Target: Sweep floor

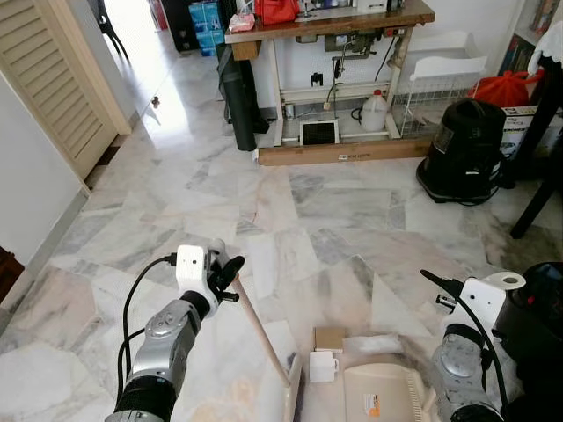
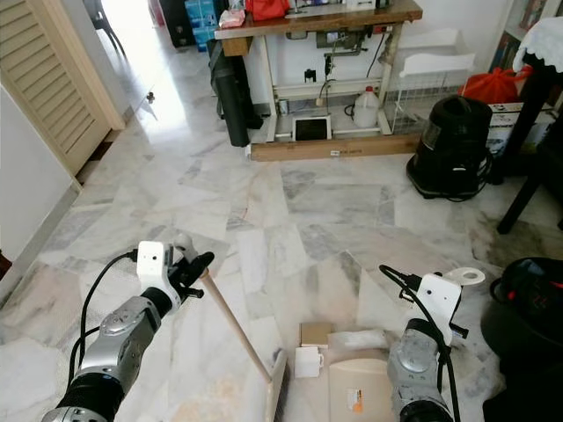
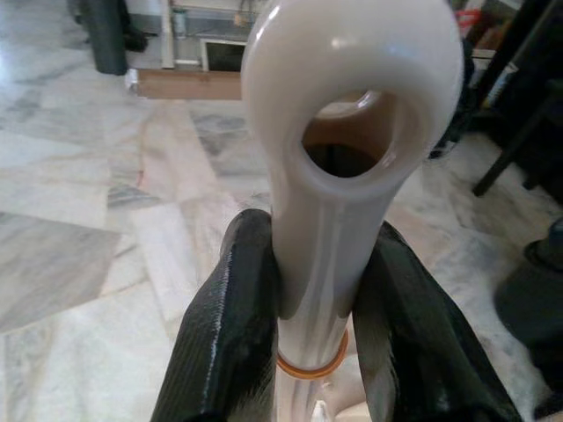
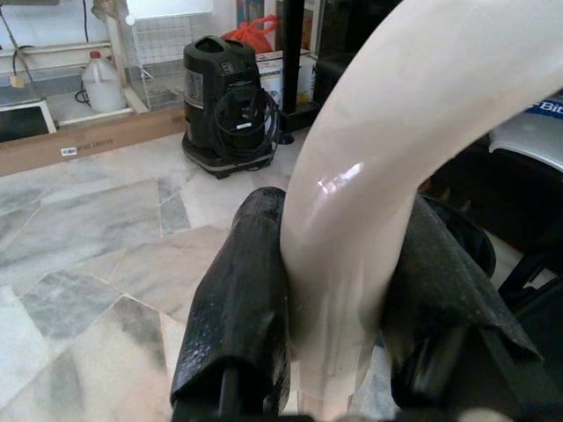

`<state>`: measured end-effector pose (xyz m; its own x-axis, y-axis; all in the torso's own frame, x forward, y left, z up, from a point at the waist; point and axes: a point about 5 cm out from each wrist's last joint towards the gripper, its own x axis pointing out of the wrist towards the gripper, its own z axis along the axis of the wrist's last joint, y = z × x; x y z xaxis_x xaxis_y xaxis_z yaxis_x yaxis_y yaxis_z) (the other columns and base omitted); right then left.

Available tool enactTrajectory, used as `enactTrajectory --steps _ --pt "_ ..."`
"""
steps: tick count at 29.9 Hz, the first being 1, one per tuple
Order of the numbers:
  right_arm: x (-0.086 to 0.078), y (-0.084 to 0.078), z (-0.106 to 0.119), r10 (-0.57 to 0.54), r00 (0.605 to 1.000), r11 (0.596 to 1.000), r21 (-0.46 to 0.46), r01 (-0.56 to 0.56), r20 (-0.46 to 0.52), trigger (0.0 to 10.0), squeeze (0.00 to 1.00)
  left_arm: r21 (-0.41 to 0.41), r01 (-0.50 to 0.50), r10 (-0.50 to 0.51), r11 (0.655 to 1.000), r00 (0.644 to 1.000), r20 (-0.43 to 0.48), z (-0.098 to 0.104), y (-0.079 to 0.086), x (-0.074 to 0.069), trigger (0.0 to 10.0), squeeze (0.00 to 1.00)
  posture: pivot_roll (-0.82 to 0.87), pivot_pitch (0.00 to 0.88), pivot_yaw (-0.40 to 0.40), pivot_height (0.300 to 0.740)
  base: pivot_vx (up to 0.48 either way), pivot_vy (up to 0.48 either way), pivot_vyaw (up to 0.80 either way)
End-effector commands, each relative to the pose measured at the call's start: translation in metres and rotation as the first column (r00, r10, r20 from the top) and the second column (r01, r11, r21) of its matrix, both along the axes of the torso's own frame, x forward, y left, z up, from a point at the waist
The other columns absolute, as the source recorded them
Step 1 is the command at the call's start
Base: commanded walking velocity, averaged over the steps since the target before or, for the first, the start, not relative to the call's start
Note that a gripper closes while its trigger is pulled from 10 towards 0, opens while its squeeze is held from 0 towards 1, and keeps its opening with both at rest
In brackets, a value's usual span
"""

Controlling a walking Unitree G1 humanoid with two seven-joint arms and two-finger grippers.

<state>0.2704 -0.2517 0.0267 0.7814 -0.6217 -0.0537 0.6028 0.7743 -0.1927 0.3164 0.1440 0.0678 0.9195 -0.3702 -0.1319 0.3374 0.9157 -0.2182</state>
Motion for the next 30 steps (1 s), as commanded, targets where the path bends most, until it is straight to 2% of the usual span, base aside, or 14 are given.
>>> enactTrajectory --steps 1,6,13,18,23,26,30 --pt "0.002 0.002 0.001 0.007 1.0 1.0 -0.003 -0.007 0.007 10.0 0.0 -0.057 0.057 -0.059 0.997 0.998 -0.026 0.0 -0.007 0.0 10.0 0.0 -0.02 0.0 0.121 0.74 0.0 0.0 0.0" --pt "0.001 0.003 0.0 0.012 1.0 1.0 0.001 -0.012 0.005 10.0 0.0 -0.075 0.149 -0.155 0.986 0.985 -0.08 -0.006 -0.014 -0.008 10.0 0.0 -0.02 0.0 0.123 0.74 0.0 0.0 0.0" --pt "0.003 0.004 0.0 0.012 1.0 1.0 0.009 -0.012 0.003 10.0 0.0 -0.078 0.186 -0.194 0.979 0.975 -0.105 -0.01 -0.004 -0.014 10.0 0.0 -0.02 0.0 0.127 0.74 0.0 0.0 0.0" --pt "0.005 0.005 0.001 0.016 1.0 1.0 0.013 -0.016 0.004 10.0 0.0 -0.088 0.215 -0.222 0.973 0.971 -0.091 -0.003 0.001 -0.014 10.0 0.0 -0.01 0.0 0.128 0.74 0.0 0.0 0.0" --pt "0.01 0.008 0.005 0.018 1.0 1.0 0.018 -0.019 0.013 10.0 0.0 -0.079 0.182 -0.183 0.98 0.983 -0.016 0.023 0.016 -0.007 10.0 0.0 0.0 0.0 0.126 0.74 0.0 0.0 0.0" --pt "0.01 0.008 0.004 0.025 1.0 0.999 0.019 -0.026 0.014 10.0 0.0 -0.073 0.177 -0.177 0.981 0.984 0.004 0.031 0.023 -0.012 10.0 0.0 0.0 0.0 0.124 0.74 0.0 0.0 0.0" --pt "0.009 0.008 0.004 0.024 1.0 0.999 0.021 -0.024 0.012 10.0 0.0 -0.066 0.172 -0.172 0.983 0.985 0.002 0.032 0.027 -0.015 10.0 0.0 0.0 0.0 0.121 0.74 0.0 0.0 0.0"
